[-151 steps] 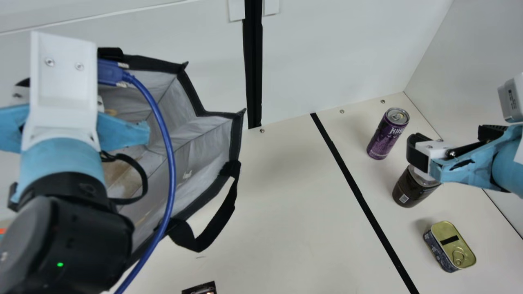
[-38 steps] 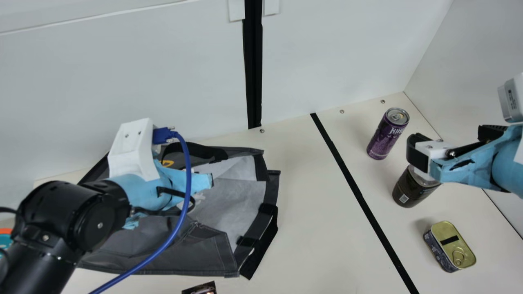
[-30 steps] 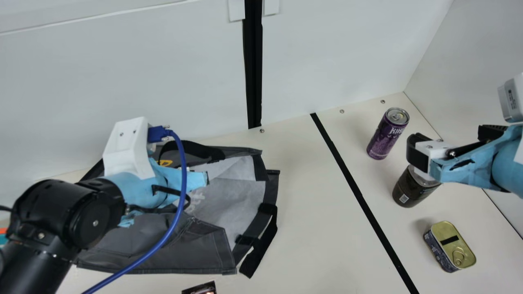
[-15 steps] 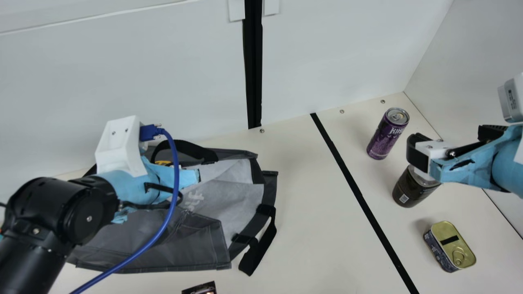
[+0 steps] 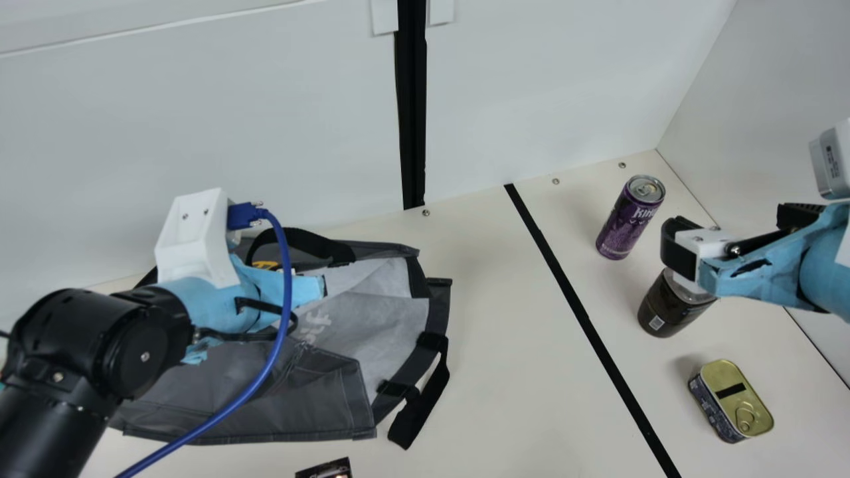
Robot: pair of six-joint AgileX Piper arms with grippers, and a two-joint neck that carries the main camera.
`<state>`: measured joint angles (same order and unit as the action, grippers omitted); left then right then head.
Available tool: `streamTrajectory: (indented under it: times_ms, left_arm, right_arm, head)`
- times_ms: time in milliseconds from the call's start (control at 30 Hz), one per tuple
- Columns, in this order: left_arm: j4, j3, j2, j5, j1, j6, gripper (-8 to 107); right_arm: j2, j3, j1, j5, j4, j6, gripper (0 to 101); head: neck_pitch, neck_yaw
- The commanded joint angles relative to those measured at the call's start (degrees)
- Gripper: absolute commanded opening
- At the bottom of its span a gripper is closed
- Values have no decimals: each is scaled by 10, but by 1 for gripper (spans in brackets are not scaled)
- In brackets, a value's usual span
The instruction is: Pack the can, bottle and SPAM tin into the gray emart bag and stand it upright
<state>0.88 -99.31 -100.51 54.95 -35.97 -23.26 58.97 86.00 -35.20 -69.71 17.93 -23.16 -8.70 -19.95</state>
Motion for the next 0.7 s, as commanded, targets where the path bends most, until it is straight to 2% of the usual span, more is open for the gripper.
streamTrajectory:
  times_ms: [0,667]
  left_arm:
    - [0,0,0,0,0,0,-8]
    - [0,0,0,0,0,0,-8]
  right_arm:
    - [0,0,0,0,0,0,95]
    - [0,0,0,0,0,0,95]
  head:
    - [-13,0]
    - [-13,0]
